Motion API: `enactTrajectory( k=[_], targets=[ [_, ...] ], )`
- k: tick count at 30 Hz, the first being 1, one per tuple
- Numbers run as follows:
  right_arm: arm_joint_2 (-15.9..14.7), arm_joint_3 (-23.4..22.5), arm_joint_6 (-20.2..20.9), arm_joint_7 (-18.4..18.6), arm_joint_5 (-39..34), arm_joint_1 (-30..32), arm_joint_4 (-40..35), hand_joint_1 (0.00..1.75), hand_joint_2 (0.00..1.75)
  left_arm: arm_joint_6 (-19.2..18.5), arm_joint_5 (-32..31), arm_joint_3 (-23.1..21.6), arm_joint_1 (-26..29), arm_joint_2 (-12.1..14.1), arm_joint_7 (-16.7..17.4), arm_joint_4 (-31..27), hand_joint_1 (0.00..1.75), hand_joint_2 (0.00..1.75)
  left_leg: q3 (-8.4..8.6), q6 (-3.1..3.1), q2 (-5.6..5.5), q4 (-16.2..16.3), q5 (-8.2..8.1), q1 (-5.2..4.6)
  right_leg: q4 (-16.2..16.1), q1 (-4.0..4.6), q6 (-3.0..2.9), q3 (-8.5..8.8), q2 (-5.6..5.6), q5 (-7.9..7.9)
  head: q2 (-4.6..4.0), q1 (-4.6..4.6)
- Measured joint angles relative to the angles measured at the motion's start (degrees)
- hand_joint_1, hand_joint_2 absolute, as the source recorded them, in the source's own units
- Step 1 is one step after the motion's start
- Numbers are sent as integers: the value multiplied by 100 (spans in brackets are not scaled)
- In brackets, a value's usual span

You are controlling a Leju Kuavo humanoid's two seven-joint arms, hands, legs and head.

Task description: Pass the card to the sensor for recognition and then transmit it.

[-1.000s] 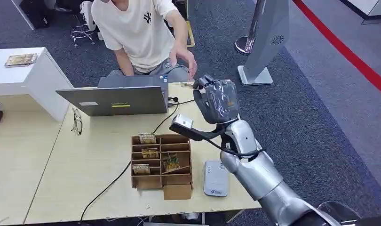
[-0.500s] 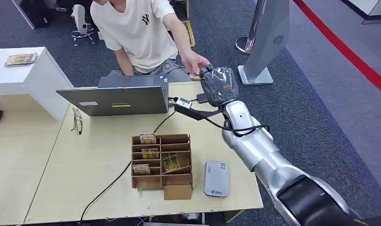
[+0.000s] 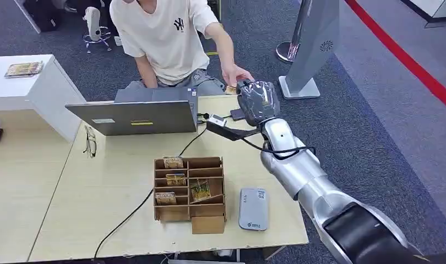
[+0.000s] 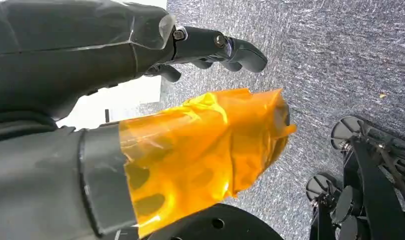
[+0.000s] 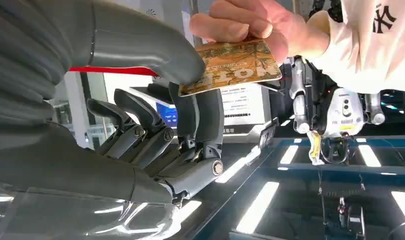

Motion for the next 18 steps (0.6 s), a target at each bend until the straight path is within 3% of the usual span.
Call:
enactTrajectory(
  k=[9, 10, 12, 13, 14, 16, 17, 18],
  targets=[
    [0, 0, 0, 2, 0, 0, 44, 175, 175, 0, 0, 0, 1, 0, 0, 0, 0, 0, -2, 0, -1, 0, 0, 0, 0, 0, 0, -2, -1, 0, 0, 0],
    [0, 0, 0, 2, 0, 0, 50, 0, 0, 0, 0, 0, 1, 0, 0, 0, 0, 0, -2, 0, -1, 0, 0, 0, 0, 0, 0, -2, -1, 0, 0, 0],
    [0, 0, 7, -9, -9, 1, 55, 0, 0, 0, 7, 0, 1, 0, 0, 0, 0, 0, -5, 0, -1, -1, 0, 0, 1, 0, 0, -2, 0, 0, 0, 0],
    [64, -13, 167, -204, -206, 41, 28, 0, 0, 11, 156, 2, -2, -11, -11, 0, 0, 0, 1, 0, 0, -1, 0, 1, -1, 0, -1, -8, 1, -1, 0, 0],
    [172, -158, 607, -652, -702, 333, -211, 0, 0, 57, 394, 46, -13, -65, -37, 0, 0, 0, 32, -6, 7, -5, -5, 8, -8, 6, -4, 3, 9, -4, 0, -2],
    [223, -755, 1832, -1856, -2282, 1592, -1668, 0, 0, 112, 627, 118, -14, -258, -92, -57, 0, 0, 71, -4, -48, -14, -25, 18, -31, 18, 1, 66, -40, -37, 0, 0],
    [234, -958, 2301, -2275, -3414, 2240, -2239, 0, 0, 131, 660, 138, -12, -317, -109, -81, 0, 0, 56, 0, -89, -12, -26, 13, -27, 16, 5, 67, -85, -52, 0, -4],
    [265, -1087, 2422, -2422, -4710, 2741, -2822, 0, 0, 160, 682, 166, 0, -411, -120, -85, 0, 0, 36, 1, -117, -10, -25, 10, -24, 11, 7, 57, -110, -53, 0, -4]
  ],
)
